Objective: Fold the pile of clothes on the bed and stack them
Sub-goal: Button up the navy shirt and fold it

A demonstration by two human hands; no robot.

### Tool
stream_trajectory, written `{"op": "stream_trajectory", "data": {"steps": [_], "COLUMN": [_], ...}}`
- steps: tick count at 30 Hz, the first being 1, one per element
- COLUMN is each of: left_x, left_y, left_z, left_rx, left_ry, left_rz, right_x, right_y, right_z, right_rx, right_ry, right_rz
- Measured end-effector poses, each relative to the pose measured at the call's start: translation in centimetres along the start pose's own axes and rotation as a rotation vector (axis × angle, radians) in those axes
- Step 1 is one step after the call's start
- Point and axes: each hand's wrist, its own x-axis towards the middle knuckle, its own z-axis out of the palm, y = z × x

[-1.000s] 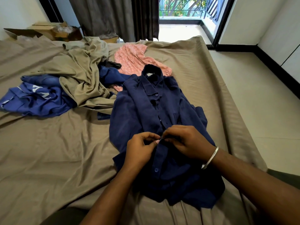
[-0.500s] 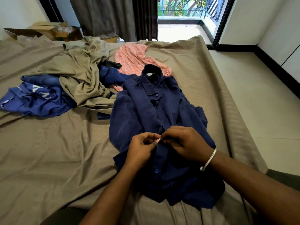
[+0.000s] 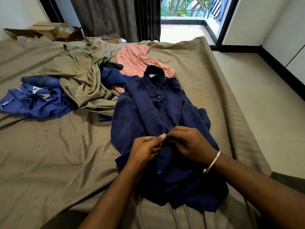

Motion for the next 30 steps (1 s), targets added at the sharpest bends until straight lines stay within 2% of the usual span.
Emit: {"op": "stream_trajectory", "data": {"steps": [5, 8, 10, 17, 24, 30], "left_x": [-0.4, -0.5, -0.6, 0.1, 0.4, 0.4], "left_y": [0.1, -0.3, -0.4, -0.8, -1.1, -1.2], "left_z": [0.2, 0.0, 0.1, -0.4, -0.4, -0.3], "left_rx": [0.119, 0.413, 0.513, 0.372, 0.207, 0.186], "left_ry": [0.051, 0.136, 0.162, 0.105, 0.041, 0.002], "left_rz": [0.061, 0.173, 0.225, 0.186, 0.185, 0.193], "right_x": [-0.1, -0.2, -0.2, 0.0, 0.1, 0.2], "right_y": [0.1, -0.1, -0.1, 0.1, 0.1, 0.0], "right_z": [0.3, 0.4, 0.5, 0.2, -0.3, -0.6], "right_rx": [-0.07, -0.112, -0.118, 0.05, 0.283, 0.296], "right_ry": [-0.039, -0.06, -0.065, -0.013, 0.031, 0.016], "right_rz": [0.003, -0.004, 0.003, 0.051, 0.209, 0.229]}}
